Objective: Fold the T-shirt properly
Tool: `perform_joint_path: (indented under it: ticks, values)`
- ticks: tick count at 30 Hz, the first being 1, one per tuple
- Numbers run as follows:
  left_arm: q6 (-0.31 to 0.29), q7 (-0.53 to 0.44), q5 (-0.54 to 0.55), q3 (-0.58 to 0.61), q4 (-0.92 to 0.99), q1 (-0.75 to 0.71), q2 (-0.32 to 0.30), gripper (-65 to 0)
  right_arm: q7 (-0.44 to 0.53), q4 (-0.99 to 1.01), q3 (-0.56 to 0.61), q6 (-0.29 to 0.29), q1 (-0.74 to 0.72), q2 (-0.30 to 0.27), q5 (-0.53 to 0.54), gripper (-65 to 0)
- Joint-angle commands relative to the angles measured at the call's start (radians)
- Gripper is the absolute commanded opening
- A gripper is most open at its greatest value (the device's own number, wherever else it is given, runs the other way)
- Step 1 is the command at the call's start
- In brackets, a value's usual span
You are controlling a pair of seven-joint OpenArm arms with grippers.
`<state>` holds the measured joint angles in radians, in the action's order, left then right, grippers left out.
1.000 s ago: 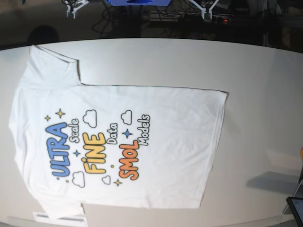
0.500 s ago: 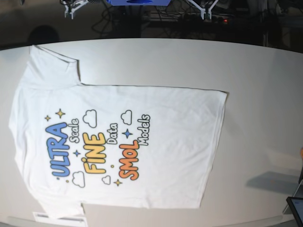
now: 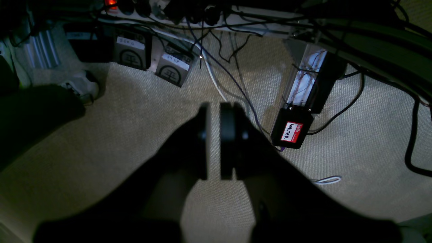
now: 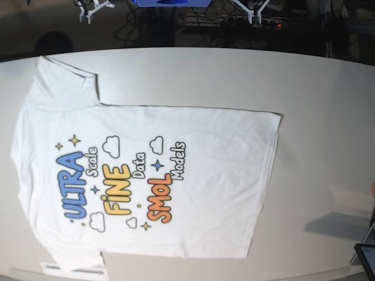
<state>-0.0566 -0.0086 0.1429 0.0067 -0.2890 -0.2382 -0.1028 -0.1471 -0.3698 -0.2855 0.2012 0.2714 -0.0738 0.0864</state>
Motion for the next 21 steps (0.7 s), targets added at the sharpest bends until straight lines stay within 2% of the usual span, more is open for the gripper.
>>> perform_joint_path:
  ticks: [1, 7, 8, 10, 12, 15, 19, 20, 21]
  values:
    - [0.004, -0.009, 0.001, -0.001, -0.002, -0.006, -0.004, -59.3, 0.002, -0.002, -0.001, 0.004, 0.007, -0.005, -0.001, -19.9]
    - [0.002, -0.003, 0.001, 0.000, -0.126, -0.062, -0.005, -58.6, 0.004, -0.007, -0.002, 0.004, 0.007, -0.004, 0.000, -18.9]
    - [0.002, -0.001, 0.001, 0.000, -0.149, -0.074, -0.005, -55.4, 0.004, -0.007, -0.002, 0.004, 0.007, -0.004, 0.000, -18.9]
    - [0.002, -0.001, 0.001, 0.000, -0.158, -0.079, -0.005, -45.0, -0.001, -0.007, -0.002, 0.004, 0.006, -0.005, 0.000, -18.7]
    - [0.002, 0.003, 0.001, 0.002, -0.157, -0.076, -0.005, -39.1, -0.003, -0.007, -0.001, 0.004, 0.002, -0.005, 0.000, -18.7]
    - [0.002, 0.057, 0.001, 0.054, -0.157, -0.068, -0.005, -39.5, -0.003, -0.002, 0.007, 0.005, -0.013, -0.005, -0.003, -18.9]
    - [0.002, 0.074, 0.010, 0.164, -0.143, -0.048, -0.002, -40.6, -0.003, -0.002, 0.142, 0.005, -0.013, -0.005, -0.001, -20.7]
    - [0.002, 0.074, 0.010, 0.177, -0.131, -0.043, 0.001, -42.3, -0.003, -0.002, 0.168, 0.004, -0.013, -0.005, 0.000, -23.9]
    - [0.004, 0.074, 0.010, 0.180, -0.112, -0.040, 0.010, -47.2, -0.003, -0.002, 0.190, 0.004, -0.013, -0.002, 0.000, -30.0]
